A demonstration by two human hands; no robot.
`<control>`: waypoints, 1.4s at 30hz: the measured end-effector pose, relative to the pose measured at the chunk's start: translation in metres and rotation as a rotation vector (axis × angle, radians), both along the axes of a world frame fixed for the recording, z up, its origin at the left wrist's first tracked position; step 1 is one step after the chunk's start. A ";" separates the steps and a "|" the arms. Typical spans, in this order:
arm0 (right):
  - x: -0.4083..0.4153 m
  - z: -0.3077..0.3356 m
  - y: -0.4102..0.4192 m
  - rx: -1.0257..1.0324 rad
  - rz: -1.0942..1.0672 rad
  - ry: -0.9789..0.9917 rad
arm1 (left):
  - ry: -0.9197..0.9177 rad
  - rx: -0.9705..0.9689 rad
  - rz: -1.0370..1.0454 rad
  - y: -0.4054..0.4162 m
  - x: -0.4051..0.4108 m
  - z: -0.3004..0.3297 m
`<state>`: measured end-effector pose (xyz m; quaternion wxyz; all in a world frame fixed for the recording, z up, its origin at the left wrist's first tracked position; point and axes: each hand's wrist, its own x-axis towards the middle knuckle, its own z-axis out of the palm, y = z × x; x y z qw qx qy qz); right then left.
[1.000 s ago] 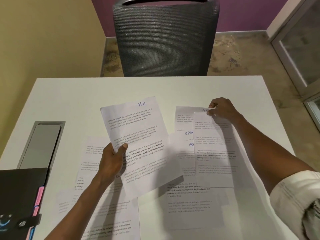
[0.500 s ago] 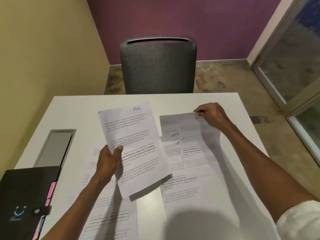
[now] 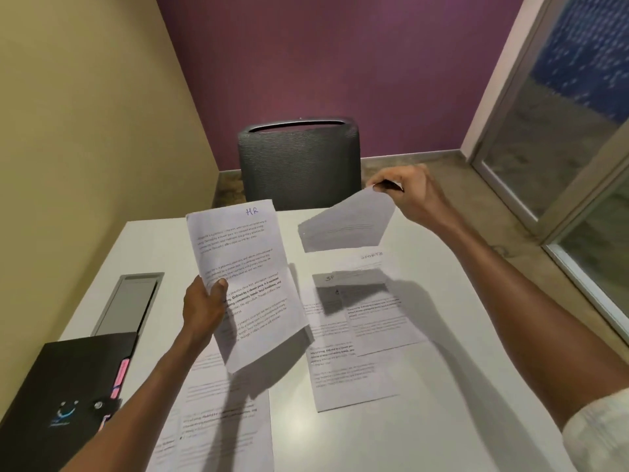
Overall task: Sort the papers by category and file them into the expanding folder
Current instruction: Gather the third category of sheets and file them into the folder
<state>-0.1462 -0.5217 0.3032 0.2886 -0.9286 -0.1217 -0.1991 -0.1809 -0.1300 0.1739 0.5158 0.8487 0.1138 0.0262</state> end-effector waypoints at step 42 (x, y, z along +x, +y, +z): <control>-0.162 -0.163 0.067 0.987 -0.339 0.794 | 0.463 -0.586 -0.229 -0.109 -0.098 -0.010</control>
